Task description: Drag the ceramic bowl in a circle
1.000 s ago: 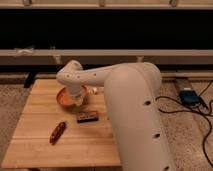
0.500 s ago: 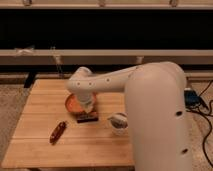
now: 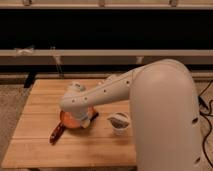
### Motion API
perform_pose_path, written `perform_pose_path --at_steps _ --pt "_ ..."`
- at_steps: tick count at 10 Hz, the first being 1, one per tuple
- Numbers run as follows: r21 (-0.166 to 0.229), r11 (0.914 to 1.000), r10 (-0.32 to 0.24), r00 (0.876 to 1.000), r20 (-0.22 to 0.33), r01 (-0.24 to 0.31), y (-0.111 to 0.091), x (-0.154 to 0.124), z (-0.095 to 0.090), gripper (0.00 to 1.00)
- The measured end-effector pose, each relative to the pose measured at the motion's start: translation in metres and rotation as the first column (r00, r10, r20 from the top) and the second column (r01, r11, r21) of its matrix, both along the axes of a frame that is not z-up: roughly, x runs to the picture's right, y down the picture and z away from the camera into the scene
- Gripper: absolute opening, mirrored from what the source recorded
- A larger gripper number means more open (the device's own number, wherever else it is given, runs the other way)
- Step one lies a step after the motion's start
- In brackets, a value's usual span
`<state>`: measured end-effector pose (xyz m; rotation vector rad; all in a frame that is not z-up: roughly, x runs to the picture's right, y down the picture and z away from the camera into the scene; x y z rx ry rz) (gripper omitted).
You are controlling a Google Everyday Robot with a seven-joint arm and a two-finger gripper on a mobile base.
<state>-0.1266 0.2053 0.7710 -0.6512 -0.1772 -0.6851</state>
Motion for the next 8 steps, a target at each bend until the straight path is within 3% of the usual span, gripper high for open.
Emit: perform_pose_path --at_steps 2,4,8 --pt "-0.007 0.9982 -0.059 0.997 0.042 0.059 0.020 -0.028 -0.014 0.00" --pt "-0.005 0.9929 -0.118 0.989 0.093 0.119 0.028 -0.066 -0.020 0.00" --pt "0.014 0.9855 -0.169 0.975 0.143 0.169 0.009 -0.130 -0.009 0.00"
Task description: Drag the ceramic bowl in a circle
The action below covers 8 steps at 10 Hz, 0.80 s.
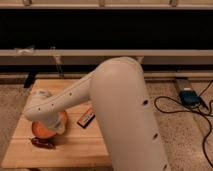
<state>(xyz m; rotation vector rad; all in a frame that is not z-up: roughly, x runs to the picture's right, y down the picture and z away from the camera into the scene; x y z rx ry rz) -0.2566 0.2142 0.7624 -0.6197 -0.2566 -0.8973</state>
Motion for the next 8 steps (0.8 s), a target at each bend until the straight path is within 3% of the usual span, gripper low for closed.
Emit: perform_pose_path --at_steps 2,7,8 --pt "0.019 0.9997 -0.012 1.000 0.020 0.012 -0.012 -0.020 0.002 0.00" --pt "0.033 0.9993 -0.016 0.999 0.028 0.015 -0.018 -0.023 0.003 0.00" --pt "0.044 0.9990 0.002 1.000 0.020 -0.003 -0.030 -0.027 0.005 0.00"
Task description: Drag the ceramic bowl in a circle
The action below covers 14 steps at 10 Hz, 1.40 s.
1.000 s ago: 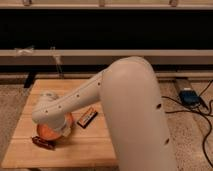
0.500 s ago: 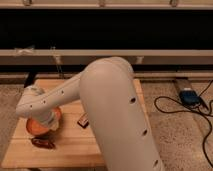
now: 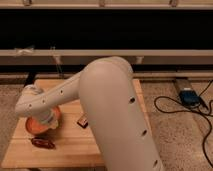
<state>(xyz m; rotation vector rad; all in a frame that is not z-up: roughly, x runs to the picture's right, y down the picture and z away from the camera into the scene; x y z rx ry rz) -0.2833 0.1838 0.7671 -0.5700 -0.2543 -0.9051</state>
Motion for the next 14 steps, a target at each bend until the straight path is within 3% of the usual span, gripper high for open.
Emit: perform_pose_path --at_steps 4,6,14 --pt "0.037 0.9975 0.061 0.998 -0.021 -0.060 -0.063 -0.043 0.015 0.00" --pt "0.057 0.9944 0.091 0.995 -0.036 -0.089 -0.084 -0.047 0.019 0.00" --pt "0.068 0.9919 0.111 0.993 -0.050 -0.108 -0.087 -0.043 0.022 0.00"
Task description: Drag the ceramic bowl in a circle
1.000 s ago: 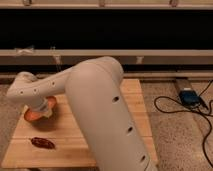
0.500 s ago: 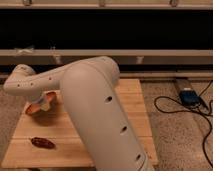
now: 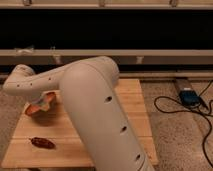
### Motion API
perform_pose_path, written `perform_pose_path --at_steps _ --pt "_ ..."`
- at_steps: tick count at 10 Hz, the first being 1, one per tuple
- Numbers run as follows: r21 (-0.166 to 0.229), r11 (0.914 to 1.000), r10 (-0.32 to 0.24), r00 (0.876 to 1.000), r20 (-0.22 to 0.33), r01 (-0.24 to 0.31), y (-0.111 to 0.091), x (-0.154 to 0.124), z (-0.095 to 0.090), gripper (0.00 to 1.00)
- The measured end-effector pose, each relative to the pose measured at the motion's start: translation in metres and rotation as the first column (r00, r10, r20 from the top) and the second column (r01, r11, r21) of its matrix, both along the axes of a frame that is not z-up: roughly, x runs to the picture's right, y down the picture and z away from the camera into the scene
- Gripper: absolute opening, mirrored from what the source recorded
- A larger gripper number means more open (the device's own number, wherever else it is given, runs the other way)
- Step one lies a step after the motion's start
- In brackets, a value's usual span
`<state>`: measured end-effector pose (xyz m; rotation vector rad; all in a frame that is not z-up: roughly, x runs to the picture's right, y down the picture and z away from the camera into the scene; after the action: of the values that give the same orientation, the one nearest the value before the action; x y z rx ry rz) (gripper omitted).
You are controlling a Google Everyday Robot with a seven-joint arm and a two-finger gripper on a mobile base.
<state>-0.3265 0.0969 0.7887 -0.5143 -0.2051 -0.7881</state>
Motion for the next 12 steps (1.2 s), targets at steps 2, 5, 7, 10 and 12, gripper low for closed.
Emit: perform_pose_path --at_steps 2,5,7,10,12 --pt "0.013 0.9991 0.041 0.999 -0.035 -0.041 -0.016 0.018 0.012 0.00" --pt "0.032 0.9944 0.103 0.990 -0.095 -0.101 -0.051 0.056 0.042 0.00" --pt "0.046 0.9889 0.146 0.981 -0.129 -0.142 -0.058 0.067 0.049 0.00" --pt "0.049 0.9884 0.149 0.980 -0.133 -0.144 -0.058 0.068 0.049 0.00" --pt "0.049 0.9886 0.148 0.980 -0.132 -0.142 -0.058 0.067 0.048 0.00"
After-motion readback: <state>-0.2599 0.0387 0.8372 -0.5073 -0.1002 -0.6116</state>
